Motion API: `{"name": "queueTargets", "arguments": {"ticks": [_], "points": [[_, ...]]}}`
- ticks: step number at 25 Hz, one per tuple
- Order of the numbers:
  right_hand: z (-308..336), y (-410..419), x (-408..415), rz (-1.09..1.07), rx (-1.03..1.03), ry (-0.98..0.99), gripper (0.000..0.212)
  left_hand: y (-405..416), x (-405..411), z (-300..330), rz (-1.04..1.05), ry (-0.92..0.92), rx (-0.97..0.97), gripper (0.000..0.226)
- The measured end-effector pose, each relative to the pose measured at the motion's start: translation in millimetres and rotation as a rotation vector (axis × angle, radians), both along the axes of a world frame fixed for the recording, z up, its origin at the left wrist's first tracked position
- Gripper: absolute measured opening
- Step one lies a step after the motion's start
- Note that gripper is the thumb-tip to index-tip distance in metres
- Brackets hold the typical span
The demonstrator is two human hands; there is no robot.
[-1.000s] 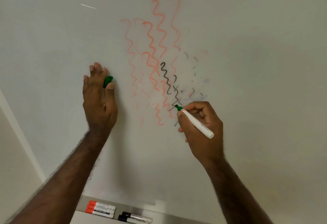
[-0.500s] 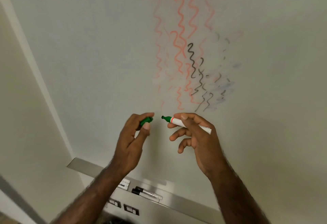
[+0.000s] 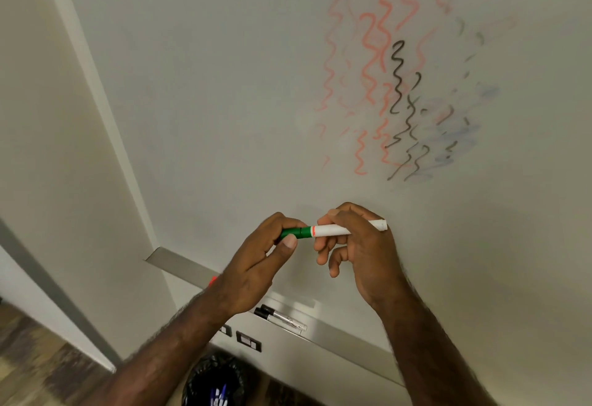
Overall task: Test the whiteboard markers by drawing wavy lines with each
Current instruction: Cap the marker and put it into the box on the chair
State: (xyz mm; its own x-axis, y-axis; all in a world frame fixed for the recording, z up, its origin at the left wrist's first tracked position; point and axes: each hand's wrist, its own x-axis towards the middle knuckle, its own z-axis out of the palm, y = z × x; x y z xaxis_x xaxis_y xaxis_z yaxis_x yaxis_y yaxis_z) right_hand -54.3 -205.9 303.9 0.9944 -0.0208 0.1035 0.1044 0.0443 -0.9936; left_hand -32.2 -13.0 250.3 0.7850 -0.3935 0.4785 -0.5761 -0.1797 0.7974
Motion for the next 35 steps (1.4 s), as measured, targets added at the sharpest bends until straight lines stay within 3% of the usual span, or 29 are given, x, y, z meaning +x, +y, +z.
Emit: {"name": "queueTargets", "arguments": {"ticks": [3, 12, 14, 21, 26, 28, 31, 35], "points": [[-5.4, 8.1, 0.8, 0.018, 0.048, 0.032, 0.034, 5.3, -3.8, -5.4, -0.054, 0.099, -0.005, 0.025], [-33.4, 50.7, 5.7, -0.032, 0.196, 0.039, 0.032, 9.1, -2.2, -28.3, -0.016, 0.273, -0.193, 0.047], [-40.4, 55.4, 9.4, -0.010, 0.184, 0.069, 0.033, 17.5, 2.4, -37.0, -0.024, 0.305, -0.190, 0.041], [-83.1, 75.6, 26.1, 0.037, 0.058, 0.272, 0.026, 59.9, 10.6, -83.1, 0.014, 0.403, -0.079, 0.036], [-134.3, 97.2, 29.0, 0.053, -0.044, 0.407, 0.028, 110.1, 18.1, -125.3, 0.155, 0.502, 0.093, 0.063], [-168.0, 108.2, 25.9, 0.088, -0.154, 0.477, 0.024, 134.5, 17.8, -144.6, 0.182, 0.542, 0.108, 0.058], [-217.3, 122.9, 18.0, 0.159, -0.347, 0.574, 0.024, 159.7, 13.2, -166.2, 0.219, 0.569, 0.154, 0.033], [-270.0, 144.1, 16.7, 0.260, -0.567, 0.642, 0.027, 180.4, 8.2, -188.7, 0.259, 0.605, 0.243, 0.056]]}}
